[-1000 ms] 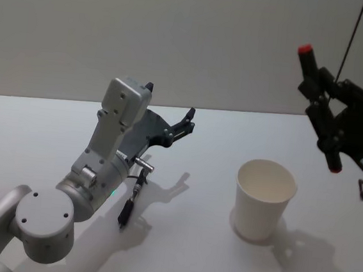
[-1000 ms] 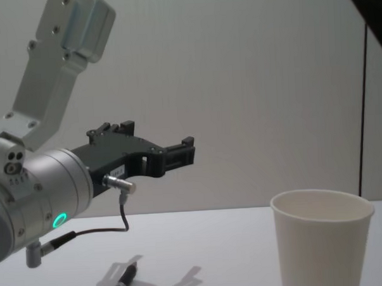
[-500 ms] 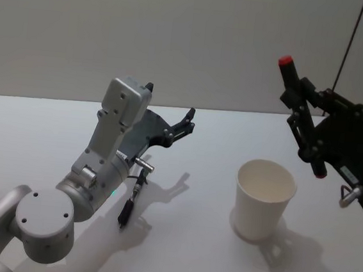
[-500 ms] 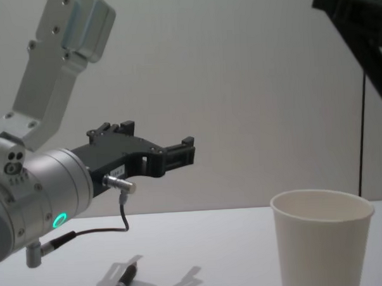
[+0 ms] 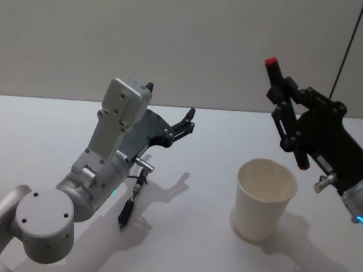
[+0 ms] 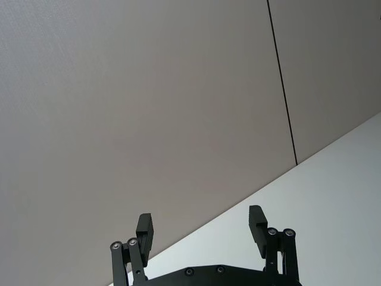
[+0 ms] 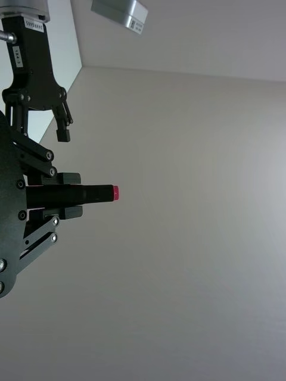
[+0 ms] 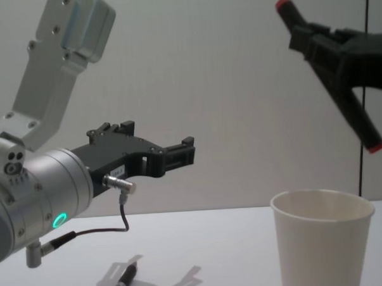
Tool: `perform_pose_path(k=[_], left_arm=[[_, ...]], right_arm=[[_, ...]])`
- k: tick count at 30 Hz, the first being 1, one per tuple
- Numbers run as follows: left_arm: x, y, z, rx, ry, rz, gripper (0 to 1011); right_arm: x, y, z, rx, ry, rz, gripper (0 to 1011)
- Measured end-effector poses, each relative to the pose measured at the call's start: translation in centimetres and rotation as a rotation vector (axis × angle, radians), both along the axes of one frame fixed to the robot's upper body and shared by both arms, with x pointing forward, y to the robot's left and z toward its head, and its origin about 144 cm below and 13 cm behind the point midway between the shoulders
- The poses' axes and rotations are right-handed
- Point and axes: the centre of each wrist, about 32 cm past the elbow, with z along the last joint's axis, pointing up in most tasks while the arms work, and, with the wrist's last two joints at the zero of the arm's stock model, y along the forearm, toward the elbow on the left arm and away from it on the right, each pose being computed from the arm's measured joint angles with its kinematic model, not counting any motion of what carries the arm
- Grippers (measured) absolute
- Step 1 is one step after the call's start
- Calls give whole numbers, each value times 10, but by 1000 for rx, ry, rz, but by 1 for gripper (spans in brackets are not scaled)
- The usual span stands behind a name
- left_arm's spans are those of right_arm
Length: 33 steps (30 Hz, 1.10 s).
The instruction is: Place the pen into the pen holder.
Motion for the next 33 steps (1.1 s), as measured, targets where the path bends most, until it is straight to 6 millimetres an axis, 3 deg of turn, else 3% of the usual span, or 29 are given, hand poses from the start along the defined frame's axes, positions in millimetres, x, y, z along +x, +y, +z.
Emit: perform_pose_path(k=[33], left_arm=[[0,0,0,0,0,0,1001]], right_arm=[[12,24,-23,-66,105,36,195]])
